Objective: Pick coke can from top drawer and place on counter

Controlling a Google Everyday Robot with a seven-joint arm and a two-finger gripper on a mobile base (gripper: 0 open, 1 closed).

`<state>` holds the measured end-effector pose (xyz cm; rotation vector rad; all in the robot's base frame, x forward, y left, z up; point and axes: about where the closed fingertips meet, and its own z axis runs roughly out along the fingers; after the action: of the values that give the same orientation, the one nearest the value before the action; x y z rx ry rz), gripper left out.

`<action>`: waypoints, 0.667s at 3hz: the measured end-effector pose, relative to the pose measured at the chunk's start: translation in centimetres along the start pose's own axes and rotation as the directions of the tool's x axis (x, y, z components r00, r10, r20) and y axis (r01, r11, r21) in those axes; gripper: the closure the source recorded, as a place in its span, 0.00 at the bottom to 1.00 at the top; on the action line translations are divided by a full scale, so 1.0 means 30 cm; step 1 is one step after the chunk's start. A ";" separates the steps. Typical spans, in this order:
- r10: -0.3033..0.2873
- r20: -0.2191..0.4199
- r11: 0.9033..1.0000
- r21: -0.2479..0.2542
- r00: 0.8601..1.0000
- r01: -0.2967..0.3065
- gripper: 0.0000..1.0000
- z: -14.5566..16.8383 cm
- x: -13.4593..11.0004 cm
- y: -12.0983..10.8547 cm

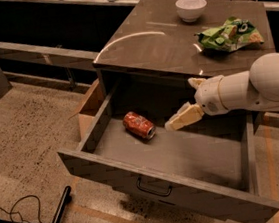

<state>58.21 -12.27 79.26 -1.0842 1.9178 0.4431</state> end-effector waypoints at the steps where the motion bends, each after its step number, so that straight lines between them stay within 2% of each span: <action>1: 0.000 0.000 1.000 0.000 1.000 0.000 0.00 0.000 0.000 0.000; 2: 0.027 0.036 0.999 0.017 0.999 -0.028 0.00 0.054 0.046 0.026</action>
Offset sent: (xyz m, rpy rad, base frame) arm -0.0054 0.0228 -0.0786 0.1450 -0.0430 -0.1047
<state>58.06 -11.49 77.13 -1.0331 1.9036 0.4568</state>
